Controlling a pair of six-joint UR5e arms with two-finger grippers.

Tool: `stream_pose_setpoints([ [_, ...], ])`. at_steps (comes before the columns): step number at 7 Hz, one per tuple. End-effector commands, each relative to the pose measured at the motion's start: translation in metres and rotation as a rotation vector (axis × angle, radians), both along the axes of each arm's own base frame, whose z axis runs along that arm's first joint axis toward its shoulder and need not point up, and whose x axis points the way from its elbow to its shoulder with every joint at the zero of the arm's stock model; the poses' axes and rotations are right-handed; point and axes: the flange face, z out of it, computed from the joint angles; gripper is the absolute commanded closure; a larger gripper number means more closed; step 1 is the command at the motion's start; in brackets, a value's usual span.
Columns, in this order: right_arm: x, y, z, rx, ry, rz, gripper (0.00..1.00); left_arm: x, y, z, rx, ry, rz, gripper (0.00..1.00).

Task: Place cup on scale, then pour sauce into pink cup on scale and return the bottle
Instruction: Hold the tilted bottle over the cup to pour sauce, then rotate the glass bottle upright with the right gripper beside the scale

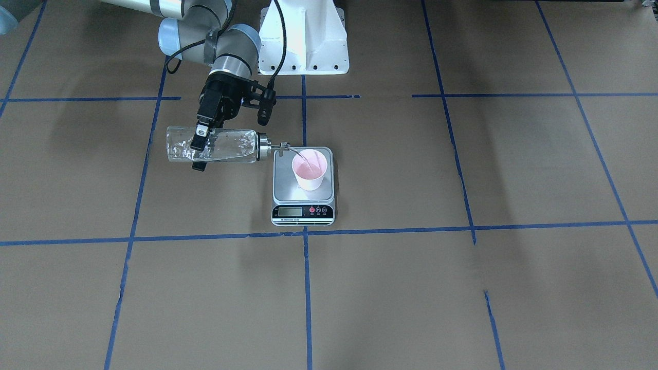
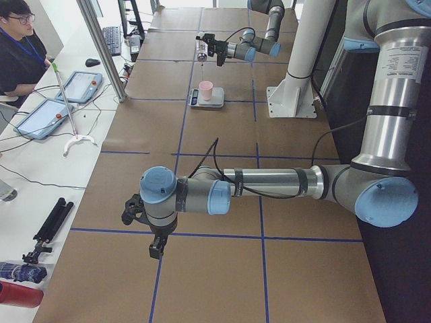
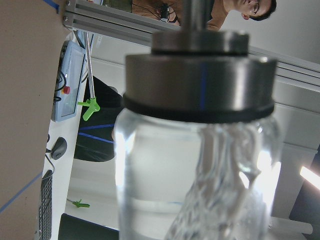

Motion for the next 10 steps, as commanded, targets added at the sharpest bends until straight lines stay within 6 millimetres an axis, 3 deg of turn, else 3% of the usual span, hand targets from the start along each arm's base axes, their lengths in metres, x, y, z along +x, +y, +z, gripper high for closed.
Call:
stream_pose_setpoints([
  [1,-0.003,0.005,0.006,0.011,-0.077,-0.008,1.00,0.000,-0.001,-0.002,0.004,0.001,0.000,0.00],
  [4,-0.011,0.015,0.017,0.013,-0.228,-0.030,1.00,0.000,-0.002,-0.003,0.008,0.000,0.000,0.00],
  [7,-0.027,0.039,0.016,-0.017,-0.522,-0.101,1.00,0.000,-0.003,-0.005,0.014,0.000,0.001,0.00],
  [10,-0.023,0.062,0.019,-0.092,-0.863,-0.250,1.00,0.000,-0.004,-0.011,0.024,-0.001,0.001,0.00],
])
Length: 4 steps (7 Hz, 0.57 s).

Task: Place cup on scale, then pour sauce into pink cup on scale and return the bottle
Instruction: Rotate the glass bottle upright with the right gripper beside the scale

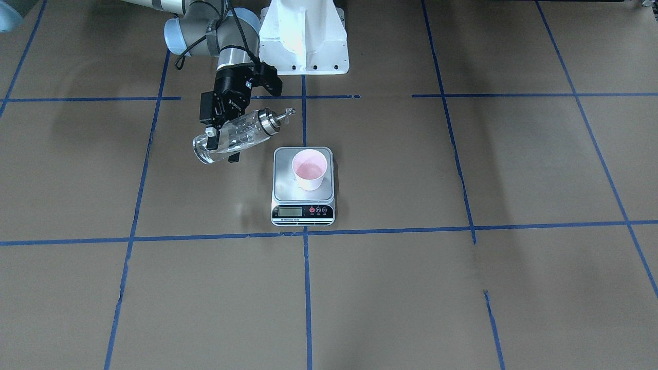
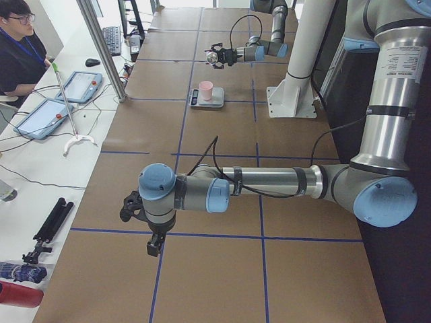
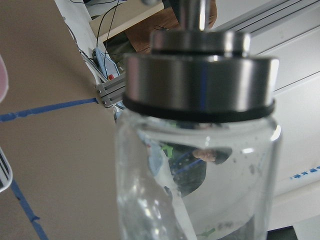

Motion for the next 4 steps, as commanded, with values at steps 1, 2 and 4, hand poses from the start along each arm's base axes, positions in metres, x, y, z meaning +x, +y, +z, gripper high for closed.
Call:
stream_pose_setpoints([
  [1,0.0066,0.0086,0.0021,-0.031,-0.225,-0.117,1.00,-0.0001,-0.0006,-0.0052,0.010,-0.001,0.000,0.00],
  [2,0.0091,0.0112,-0.0015,-0.049,-0.370,-0.151,1.00,-0.0001,-0.0007,-0.0060,0.012,-0.001,0.000,0.00],
  [4,0.0102,0.0118,-0.0038,-0.089,-0.544,-0.142,1.00,-0.0001,-0.0008,-0.0062,0.017,-0.002,0.003,0.00],
])
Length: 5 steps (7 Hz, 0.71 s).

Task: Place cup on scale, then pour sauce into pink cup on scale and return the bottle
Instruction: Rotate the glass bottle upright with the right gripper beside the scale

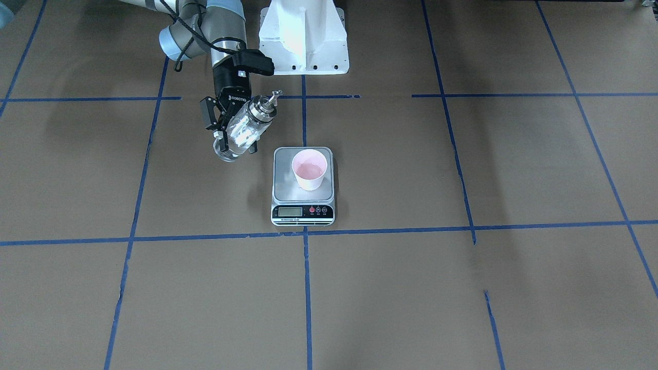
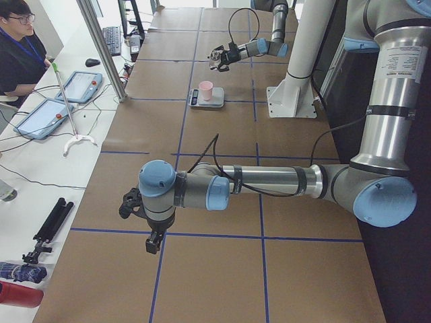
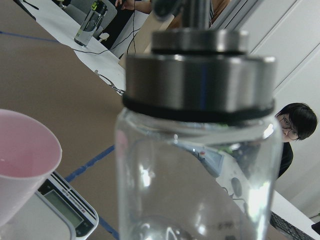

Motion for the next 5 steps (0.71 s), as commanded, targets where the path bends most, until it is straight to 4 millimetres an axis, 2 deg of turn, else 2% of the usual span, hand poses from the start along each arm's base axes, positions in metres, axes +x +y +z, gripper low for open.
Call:
stream_pose_setpoints([
  [1,0.004,0.001,-0.006,-0.057,-0.203,0.002,1.00,0.000,-0.001,-0.002,0.006,-0.001,0.003,0.00],
  [2,0.010,0.003,-0.002,-0.065,-0.313,0.006,1.00,0.000,-0.001,-0.003,0.021,-0.003,0.003,0.00],
  [5,0.061,0.011,0.053,-0.068,-0.635,0.004,1.00,0.000,-0.003,-0.011,0.063,-0.008,0.002,0.00],
])
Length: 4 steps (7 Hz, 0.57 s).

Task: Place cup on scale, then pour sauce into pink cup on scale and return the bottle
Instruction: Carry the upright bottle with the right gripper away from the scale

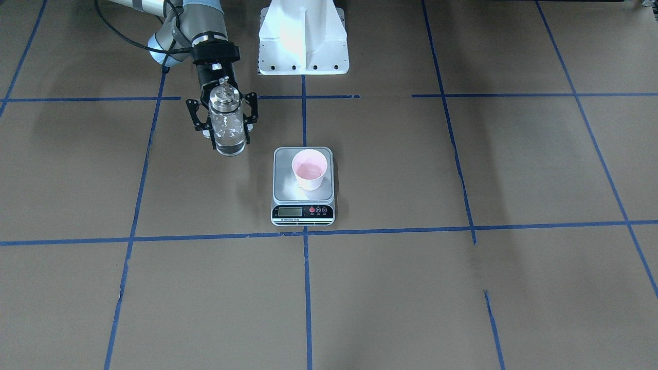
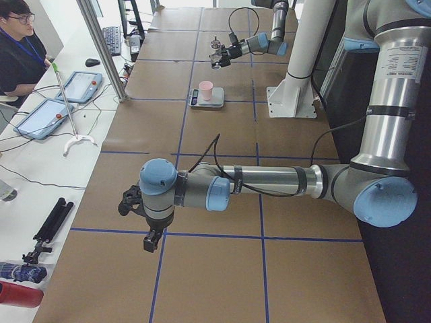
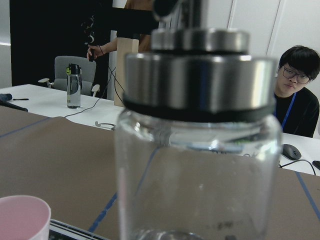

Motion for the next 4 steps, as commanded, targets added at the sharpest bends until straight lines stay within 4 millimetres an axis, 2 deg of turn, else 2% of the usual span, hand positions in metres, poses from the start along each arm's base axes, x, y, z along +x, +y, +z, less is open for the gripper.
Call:
stream_pose_setpoints([
  [1,0.030,0.004,0.042,-0.029,-0.142,0.009,1.00,0.000,-0.001,-0.007,0.018,-0.002,0.000,0.00],
  [2,0.037,0.004,0.057,-0.058,-0.180,0.020,1.00,0.000,-0.001,-0.013,0.027,-0.005,0.000,0.00],
  [4,0.056,0.005,0.098,-0.079,-0.121,0.035,1.00,0.000,-0.002,-0.020,0.042,-0.006,0.000,0.00],
])
